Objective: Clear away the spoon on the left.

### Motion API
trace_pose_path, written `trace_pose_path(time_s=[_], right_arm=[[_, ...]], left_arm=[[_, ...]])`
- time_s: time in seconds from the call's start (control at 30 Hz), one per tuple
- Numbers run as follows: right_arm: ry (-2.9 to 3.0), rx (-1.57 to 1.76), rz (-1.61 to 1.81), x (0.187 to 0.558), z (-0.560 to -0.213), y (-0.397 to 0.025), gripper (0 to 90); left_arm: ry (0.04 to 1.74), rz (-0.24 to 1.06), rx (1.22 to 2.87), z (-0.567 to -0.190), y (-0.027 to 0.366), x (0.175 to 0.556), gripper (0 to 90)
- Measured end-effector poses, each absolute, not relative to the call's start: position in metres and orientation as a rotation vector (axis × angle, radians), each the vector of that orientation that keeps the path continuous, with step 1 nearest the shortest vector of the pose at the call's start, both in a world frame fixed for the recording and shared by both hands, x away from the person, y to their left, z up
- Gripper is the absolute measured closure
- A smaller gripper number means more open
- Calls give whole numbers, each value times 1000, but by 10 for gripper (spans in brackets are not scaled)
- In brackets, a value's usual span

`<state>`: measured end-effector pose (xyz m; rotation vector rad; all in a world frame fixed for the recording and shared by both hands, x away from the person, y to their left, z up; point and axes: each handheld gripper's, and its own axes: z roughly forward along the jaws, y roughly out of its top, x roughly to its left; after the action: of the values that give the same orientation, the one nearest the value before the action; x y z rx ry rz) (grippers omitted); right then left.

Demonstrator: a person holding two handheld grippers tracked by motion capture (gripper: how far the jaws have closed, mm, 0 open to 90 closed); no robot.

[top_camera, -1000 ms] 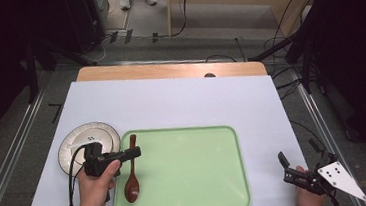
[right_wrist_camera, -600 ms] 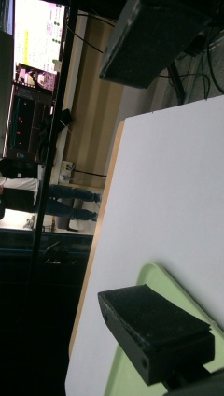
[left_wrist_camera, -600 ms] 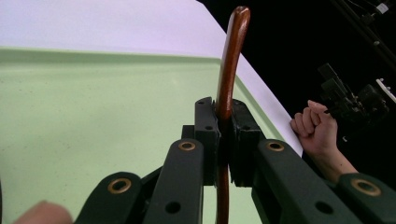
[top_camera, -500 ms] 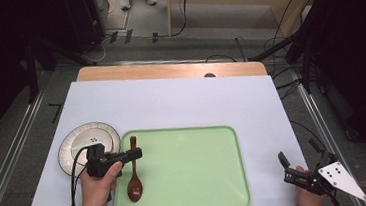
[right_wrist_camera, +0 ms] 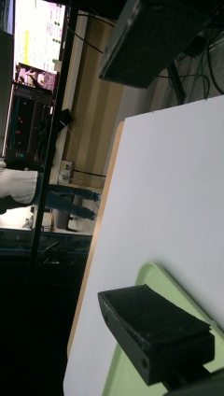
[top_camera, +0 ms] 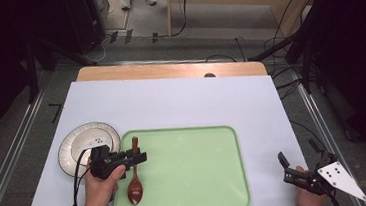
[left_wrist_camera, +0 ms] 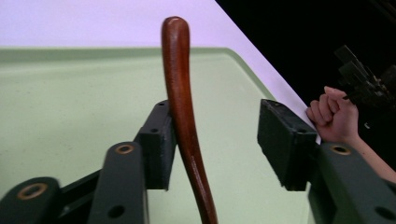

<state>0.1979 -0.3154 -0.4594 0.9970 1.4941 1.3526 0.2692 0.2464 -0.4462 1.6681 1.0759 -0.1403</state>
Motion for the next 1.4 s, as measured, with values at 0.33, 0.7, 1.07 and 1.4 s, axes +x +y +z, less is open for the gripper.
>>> trace_pose_path(time_s=[0.33,0.7,1.07,1.4], right_arm=[[1493,994,1358,198,-459,-316,0],[1485,999,1365,197,-459,-317,0],[1483,996,1362,197,-460,-316,0],[1481,994,1360,197,-459,-317,0]], left_arm=[[1072,-123,1768,-448,238,268,292],[1084,-55,1891,-450,229,265,102],[1074,-16,2000,-451,219,264,0],[1100,128,2148,-455,204,260,0]])
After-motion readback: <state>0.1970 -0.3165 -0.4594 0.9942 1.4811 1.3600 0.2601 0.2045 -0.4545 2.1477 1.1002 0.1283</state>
